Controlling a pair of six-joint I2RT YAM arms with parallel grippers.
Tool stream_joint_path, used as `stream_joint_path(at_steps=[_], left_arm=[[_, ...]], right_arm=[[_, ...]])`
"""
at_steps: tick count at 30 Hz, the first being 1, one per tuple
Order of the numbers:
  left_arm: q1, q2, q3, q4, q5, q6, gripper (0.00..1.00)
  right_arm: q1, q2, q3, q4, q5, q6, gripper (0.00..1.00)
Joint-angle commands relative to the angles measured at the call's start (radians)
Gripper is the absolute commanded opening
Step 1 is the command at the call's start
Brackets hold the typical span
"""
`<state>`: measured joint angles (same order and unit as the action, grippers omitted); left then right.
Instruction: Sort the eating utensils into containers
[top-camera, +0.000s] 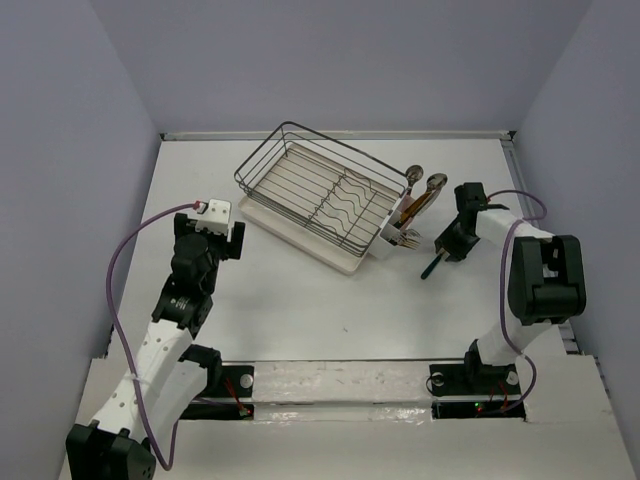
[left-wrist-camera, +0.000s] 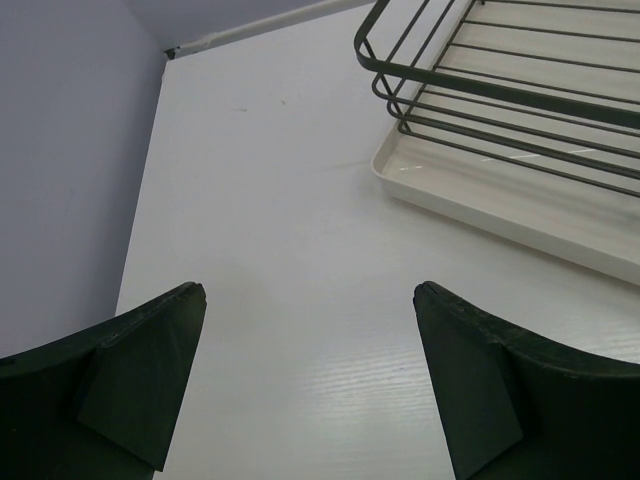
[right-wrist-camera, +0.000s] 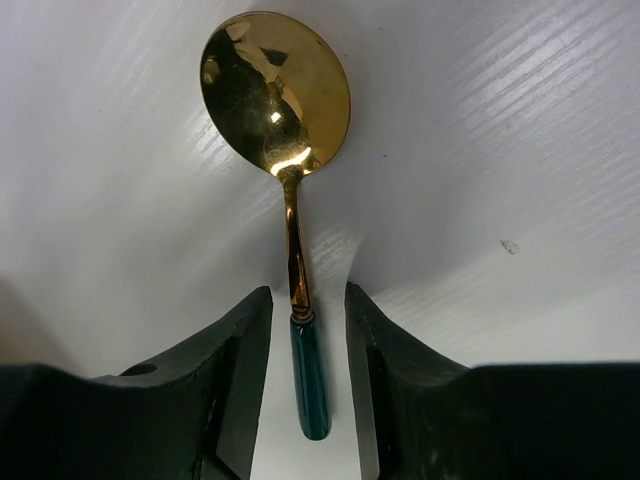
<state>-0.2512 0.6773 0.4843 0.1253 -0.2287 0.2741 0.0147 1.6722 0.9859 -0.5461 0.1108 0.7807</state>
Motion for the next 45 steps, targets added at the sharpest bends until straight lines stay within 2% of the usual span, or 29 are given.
stream_joint_path(at_steps=[1, 7, 10, 11, 12, 19, 26, 31, 40, 43, 45], left_arm=[[0.01, -0.018, -0.024, 0.057, -0.058, 0.016, 0.99], [0.012, -0.019, -0.033, 0.059, -0.058, 0.017, 0.99], [0.01, -0.019, -0.035, 0.063, -0.057, 0.017, 0.99], [0.012, -0.021, -0.033, 0.063, -0.057, 0.019, 0.99], [0.012, -0.022, -0.033, 0.062, -0.057, 0.019, 0.99], [0.013, -0.032, -0.029, 0.053, -0.07, 0.025, 0.99], [0.017, -0.033, -0.029, 0.054, -0.069, 0.027, 0.99], [0.018, -0.028, -0.024, 0.054, -0.067, 0.024, 0.99], [0.02, -0.019, -0.013, 0.054, -0.067, 0.03, 0.99], [0.021, -0.016, -0.009, 0.053, -0.067, 0.028, 0.99], [0.021, -0.015, -0.006, 0.051, -0.067, 0.028, 0.99]], right_arm=[[0.001, 0.055, -0.018, 0.012, 0.012, -0.026, 0.41], [0.031, 0.052, -0.046, 0.025, 0.009, -0.029, 0.41], [0.031, 0.061, -0.047, 0.032, -0.008, -0.035, 0.21], [0.031, 0.061, -0.052, 0.043, -0.019, -0.035, 0.04], [0.031, 0.061, -0.055, 0.046, -0.022, -0.035, 0.0], [0.031, -0.026, -0.064, 0.095, 0.01, -0.058, 0.0], [0.031, -0.267, -0.092, 0.216, 0.159, -0.135, 0.0], [0.031, -0.429, -0.104, 0.334, 0.211, -0.228, 0.0], [0.031, -0.569, -0.001, 0.573, 0.176, -0.527, 0.0], [0.022, -0.589, 0.042, 0.678, 0.098, -0.622, 0.0], [0.022, -0.582, 0.066, 0.748, -0.006, -0.678, 0.0]])
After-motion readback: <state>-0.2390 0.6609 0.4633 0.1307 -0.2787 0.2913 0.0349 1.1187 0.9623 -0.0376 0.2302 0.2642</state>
